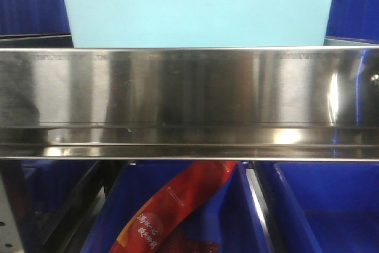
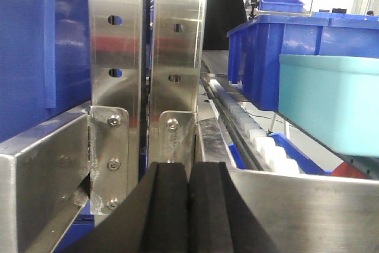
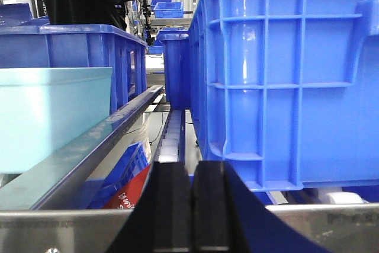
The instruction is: Fetch blue bin and place on conveyor start
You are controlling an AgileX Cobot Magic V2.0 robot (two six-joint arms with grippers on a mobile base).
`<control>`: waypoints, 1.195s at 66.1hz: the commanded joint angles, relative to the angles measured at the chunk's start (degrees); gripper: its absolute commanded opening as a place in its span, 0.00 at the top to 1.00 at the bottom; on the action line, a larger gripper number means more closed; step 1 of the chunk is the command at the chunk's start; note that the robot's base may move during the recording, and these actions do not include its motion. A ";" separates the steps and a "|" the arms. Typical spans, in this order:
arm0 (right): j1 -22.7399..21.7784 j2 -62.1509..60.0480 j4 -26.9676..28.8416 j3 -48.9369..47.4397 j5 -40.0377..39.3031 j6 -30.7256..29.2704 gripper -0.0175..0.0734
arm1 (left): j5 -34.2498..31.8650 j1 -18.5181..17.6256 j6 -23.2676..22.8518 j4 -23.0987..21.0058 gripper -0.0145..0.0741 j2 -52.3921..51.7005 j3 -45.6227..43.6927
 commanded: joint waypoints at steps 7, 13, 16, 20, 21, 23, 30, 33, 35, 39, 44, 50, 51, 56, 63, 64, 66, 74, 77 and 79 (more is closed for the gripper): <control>0.04 -0.15 0.03 0.01 -1.14 -0.28 0.99 | -1.03 0.32 0.17 -0.14 0.96 -0.24 -0.20; 0.04 -0.15 0.03 0.01 -1.14 -0.28 0.99 | -1.03 0.32 0.17 -0.14 0.96 -0.24 -0.20; 0.04 -0.15 0.03 0.01 -1.14 -0.28 0.99 | -1.03 0.32 0.17 -0.14 0.96 -0.24 -0.20; 0.04 -0.15 0.03 0.01 -1.14 -0.28 0.99 | -1.03 0.32 0.17 -0.14 0.96 -0.24 -0.20; 0.04 -0.15 0.03 0.01 -1.14 -0.28 0.99 | -1.03 0.32 0.17 -0.14 0.96 -0.24 -0.20; 0.04 -0.15 0.03 0.01 -1.14 -0.28 0.99 | -1.03 0.32 0.17 -0.14 0.96 -0.24 -0.20; 0.04 -0.15 0.03 0.01 -1.14 -0.28 0.99 | -1.03 0.32 0.17 -0.14 0.96 -0.24 -0.20; 0.04 -0.15 0.03 0.01 -1.14 -0.28 0.99 | -1.03 0.32 0.17 -0.14 0.96 -0.24 -0.20; 0.04 -0.15 0.03 0.01 -1.14 -0.28 0.99 | -1.45 0.31 0.17 -0.14 0.96 -0.24 -0.20; 0.04 -0.15 0.03 0.01 -1.14 -0.28 0.99 | -2.20 0.31 0.17 -0.14 0.96 -0.24 -0.20; 0.04 -0.15 0.03 0.01 -1.14 -0.28 0.99 | -2.61 0.31 0.17 -0.14 0.96 -0.24 -0.20; 0.06 -0.15 -0.08 0.01 -0.91 -0.28 0.99 | -2.94 0.31 0.17 -0.14 0.96 -0.24 -0.20; 0.06 -0.15 -0.08 0.01 -1.03 -0.28 0.99 | -3.08 0.31 0.17 -0.14 0.96 -0.24 -0.20; 0.06 -0.15 -0.08 0.01 -1.69 -0.28 0.99 | -4.41 0.31 0.17 -0.14 0.96 -0.24 -0.20; 0.06 -0.15 0.23 0.01 -4.59 -0.28 0.99 | -5.56 0.31 0.17 -0.14 0.96 -0.24 -0.20; 0.06 -0.15 0.63 0.01 -5.11 -0.16 0.99 | -6.13 0.31 0.17 -0.14 0.96 -0.24 -0.20; 0.06 -0.15 1.90 0.01 -5.70 -0.05 0.99 | -7.58 0.31 0.17 -0.14 0.96 -0.24 -0.20; 0.16 -0.15 3.68 -5.71 -0.37 -0.05 0.99 | -8.22 0.31 0.17 -0.75 0.96 -0.24 -2.12; 0.16 -0.15 3.68 -9.70 5.80 -0.05 0.99 | -4.62 0.31 0.17 -0.75 0.96 -0.24 -5.40; 0.16 -0.15 3.68 -13.14 9.29 -0.05 0.98 | -1.79 0.31 0.17 -0.75 0.95 -0.24 -7.59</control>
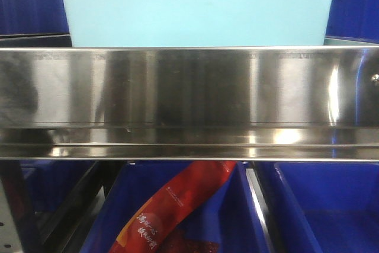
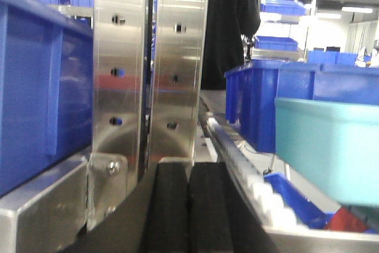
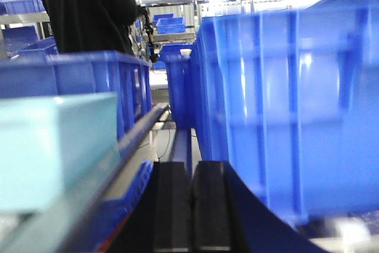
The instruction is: Fetch blue bin and place on conveyor start
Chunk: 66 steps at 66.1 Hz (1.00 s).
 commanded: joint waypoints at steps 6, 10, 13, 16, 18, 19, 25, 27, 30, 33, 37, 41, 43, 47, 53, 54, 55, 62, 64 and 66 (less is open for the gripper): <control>0.05 1.62 0.65 -15.41 13.80 -0.05 0.88 | 11.74 0.31 0.17 0.36 0.88 0.48 -12.52; 0.05 4.05 0.65 -20.08 16.21 -0.05 0.71 | 18.09 0.31 0.17 0.36 0.77 2.60 -18.03; 0.05 6.19 0.75 -22.35 16.97 -0.05 0.57 | 21.32 0.31 0.17 0.36 0.67 4.26 -21.14; 0.05 8.18 0.75 -23.66 16.97 -0.05 0.46 | 24.50 0.31 0.17 0.00 0.56 6.42 -24.90; 0.05 9.25 0.75 -24.21 16.85 -0.05 0.38 | 25.36 0.31 0.17 0.00 0.50 8.01 -26.48; 0.05 10.01 0.75 -24.44 16.71 -0.05 0.35 | 25.37 0.31 0.17 0.00 0.46 8.67 -27.47; 0.05 12.84 0.40 -24.30 16.58 -0.05 0.21 | 25.36 0.31 0.17 0.00 0.31 12.59 -30.53; 0.05 13.73 -0.01 -24.16 16.17 -0.05 0.18 | 25.36 0.31 0.17 0.00 0.29 14.05 -31.14; 0.05 15.38 -0.93 -24.08 16.06 -0.05 0.18 | 25.65 0.31 0.17 0.00 0.27 15.93 -32.15; 0.32 16.72 -1.17 -24.53 16.06 -0.31 0.19 | 26.83 0.31 0.47 0.00 0.27 17.98 -33.55; 0.88 18.65 -1.17 -25.81 16.06 -1.17 0.19 | 28.39 -0.62 2.94 -1.19 0.27 21.25 -35.63; 1.85 20.81 -1.17 -27.23 16.19 -3.41 0.19 | 28.39 -3.74 5.76 -3.26 0.29 23.27 -37.47; 2.44 21.89 -1.17 -28.10 16.65 -4.43 0.19 | 28.28 -5.59 6.85 -4.44 0.29 24.53 -38.28; 4.12 24.71 -1.17 -30.19 17.98 -5.10 0.19 | 28.54 -10.21 7.66 -5.00 0.29 26.87 -39.93; 7.15 29.80 -1.17 -33.51 21.00 -5.10 0.19 | 29.25 -16.27 7.66 -5.00 0.29 32.21 -42.56; 8.06 30.72 -1.17 -34.08 21.56 -5.10 0.19 | 29.25 -17.68 7.66 -5.00 0.29 33.16 -42.94; 8.66 32.10 -1.17 -35.02 22.47 -5.10 0.19 | 29.25 -18.58 7.66 -5.00 0.29 34.14 -43.53; 13.18 39.46 -1.17 -40.70 27.13 -5.10 0.19 | 29.25 -24.14 7.66 -5.00 0.29 42.68 -47.45; 14.42 42.06 -1.17 -43.03 28.59 -5.10 0.19 | 29.37 -25.24 7.50 -5.00 0.29 44.92 -49.34; 15.46 44.04 -1.17 -45.10 30.23 -5.10 0.19 | 29.66 -25.94 6.86 -5.00 0.29 48.04 -51.60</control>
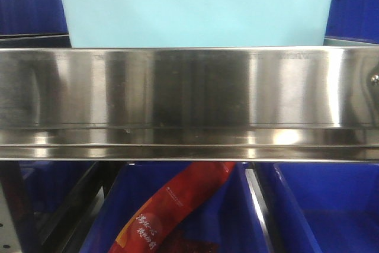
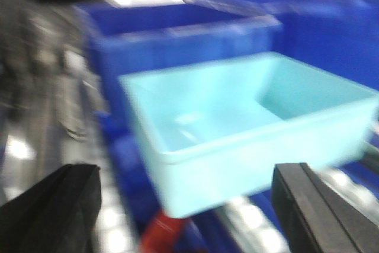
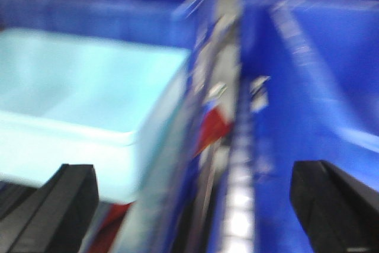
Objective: Fetch blue bin and place on conveyor start
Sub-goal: 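Lift the light-blue bin with both grippers and pull it off the shelf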
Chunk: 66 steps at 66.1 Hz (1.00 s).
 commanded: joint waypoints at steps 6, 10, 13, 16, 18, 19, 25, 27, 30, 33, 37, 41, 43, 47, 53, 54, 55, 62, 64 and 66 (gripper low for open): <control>4.08 12.79 -0.62 -13.35 8.01 -0.57 0.19 | 3.38 -2.53 -2.13 -0.89 0.29 14.71 -12.00; 4.09 18.36 -0.62 -19.39 12.08 0.85 0.19 | 8.03 -1.61 -4.39 -0.89 0.29 20.37 -19.54; 4.09 22.06 -0.79 -24.32 15.96 2.52 0.19 | 12.86 -0.82 -5.51 -0.89 0.29 24.76 -24.43; 4.09 25.19 -1.24 -29.28 18.85 4.26 0.19 | 17.49 0.19 -6.85 -0.79 0.29 29.01 -30.09; 4.09 27.31 -1.51 -32.06 20.73 5.45 0.19 | 20.05 0.82 -7.44 -0.67 0.29 31.33 -33.24; 4.09 28.85 -1.80 -34.15 22.02 6.15 0.19 | 21.28 1.35 -7.93 -0.55 0.29 32.48 -35.49; 4.09 36.41 -2.66 -42.85 27.04 7.68 0.19 | 28.16 4.21 -9.70 -0.43 0.29 39.93 -44.77; 4.09 38.82 -2.66 -45.40 28.16 7.68 0.19 | 29.70 5.20 -9.69 -0.43 0.29 42.35 -47.38; 4.09 42.00 -2.66 -48.83 29.46 7.81 0.19 | 31.47 6.35 -9.72 -0.43 0.29 46.25 -50.68; 4.09 45.43 -2.66 -51.15 30.29 8.27 0.19 | 32.84 6.93 -9.72 -0.43 0.29 48.61 -52.90; 4.09 48.60 -2.66 -53.25 30.79 9.03 0.19 | 33.98 7.06 -9.72 -0.11 0.29 52.05 -54.81; 4.09 51.90 -2.66 -54.60 31.06 9.19 0.19 | 34.12 7.06 -9.72 0.29 0.29 54.22 -55.40; 4.09 53.60 -2.66 -55.17 31.06 9.19 0.19 | 34.12 7.06 -9.72 0.29 0.29 55.16 -55.40; 4.09 56.16 -2.66 -55.66 31.06 9.19 0.19 | 34.20 7.06 -10.08 0.29 0.29 57.46 -55.40; 4.09 59.62 -2.66 -55.66 31.06 9.19 0.19 | 34.09 7.06 -10.57 0.29 0.29 60.16 -55.40; 4.09 60.12 -2.66 -55.66 31.06 9.19 0.19 | 34.09 7.06 -10.57 0.29 0.29 60.53 -55.40; 4.09 60.56 -2.66 -55.66 31.06 9.19 0.19 | 34.09 7.06 -10.57 0.29 0.29 60.92 -55.40; 4.09 63.61 -2.66 -55.66 31.06 9.19 0.19 | 34.09 7.06 -10.66 0.29 0.29 63.00 -55.40; 4.09 64.27 -2.66 -55.66 31.06 9.19 0.19 | 34.09 7.06 -10.66 0.29 0.29 63.53 -55.40; 4.09 64.84 -2.66 -55.66 31.06 9.19 0.19 | 34.09 7.06 -10.66 0.29 0.29 63.86 -55.40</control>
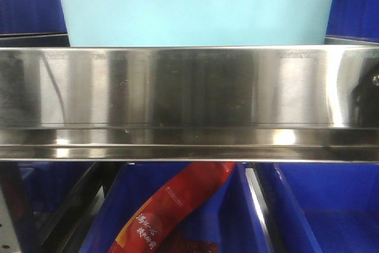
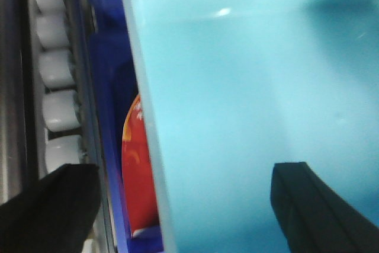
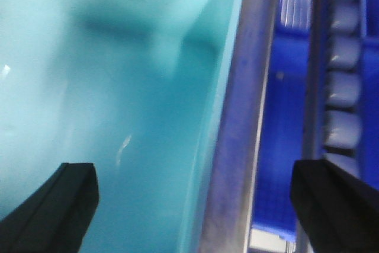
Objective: Fetch blue bin and place on conveyor start
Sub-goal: 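Lift the light-blue bin with both grippers and pull it off the shelf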
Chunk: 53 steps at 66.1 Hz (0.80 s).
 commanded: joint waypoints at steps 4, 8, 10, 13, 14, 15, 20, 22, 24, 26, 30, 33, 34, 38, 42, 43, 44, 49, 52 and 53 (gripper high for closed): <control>0.29 2.11 -0.68 -0.68 -0.43 0.14 0.21 | -0.31 0.12 -0.44 -0.14 0.31 1.18 -0.71; 0.29 2.66 -0.68 -0.68 -0.54 0.14 0.27 | -0.41 0.12 -0.44 -0.04 0.34 1.51 -0.71; 0.29 2.77 -0.68 -0.68 -0.67 0.14 0.31 | -0.41 0.12 -0.44 0.07 0.37 1.75 -0.71; 0.29 2.77 -0.68 -0.68 -0.93 0.14 0.41 | -0.41 0.12 -0.44 0.08 0.44 1.75 -0.71; 0.29 2.77 -0.68 -0.68 -1.06 0.14 0.44 | -0.41 0.12 -0.44 0.08 0.49 1.75 -0.71; 0.29 2.77 -0.68 -0.68 -1.06 0.14 0.48 | -0.41 0.12 -0.44 0.08 0.52 1.75 -0.71; 0.29 2.77 -0.68 -0.68 -1.06 0.14 0.68 | -0.41 0.12 -0.44 0.08 0.70 1.75 -0.71; 0.29 2.77 -0.68 -0.68 -1.06 0.14 0.76 | -0.41 0.12 -0.44 0.08 0.77 1.75 -0.71; 0.29 2.77 -0.68 -0.68 -1.06 0.14 0.86 | -0.41 0.12 -0.44 0.08 0.87 1.75 -0.71; 0.29 2.77 -0.80 -0.68 -1.06 0.14 0.95 | -0.41 0.12 -0.44 0.08 0.96 1.75 -0.71; 0.29 2.77 -0.80 -0.68 -1.06 0.14 0.98 | -0.41 0.12 -0.44 0.08 0.96 1.75 -0.71; 0.29 2.77 -0.80 -0.68 -1.06 0.14 0.97 | -0.41 0.12 -0.44 0.18 0.96 1.75 -0.71; 0.29 2.77 -0.80 -0.68 -1.06 0.14 0.97 | -0.41 0.12 -0.44 0.29 0.96 1.75 -0.71; 0.29 2.65 -0.80 -0.68 -1.06 0.14 0.98 | -0.41 0.12 -0.44 0.40 0.96 1.75 -0.71; 0.29 2.26 -0.80 -0.68 -0.68 0.14 0.98 | -0.03 0.12 -0.44 0.38 0.96 1.17 -0.71; 0.29 2.07 -0.80 -0.68 -0.50 0.14 0.98 | 0.12 0.12 -0.44 0.38 0.96 1.01 -0.71; 0.29 1.89 -0.80 -0.68 -0.39 0.14 0.98 | 0.10 0.12 -0.44 0.38 0.96 1.01 -0.71; 0.29 0.59 -0.80 -0.68 0.06 0.14 0.98 | 0.23 0.00 -0.44 0.38 0.96 -0.57 -0.71; 0.29 -0.52 -0.80 -0.68 0.45 0.14 0.98 | 0.53 -0.14 -0.44 0.38 0.96 -1.81 -0.71; 0.29 -0.73 -0.80 -0.68 0.60 0.14 0.98 | 0.53 -0.14 -0.44 0.38 0.96 -2.30 -0.71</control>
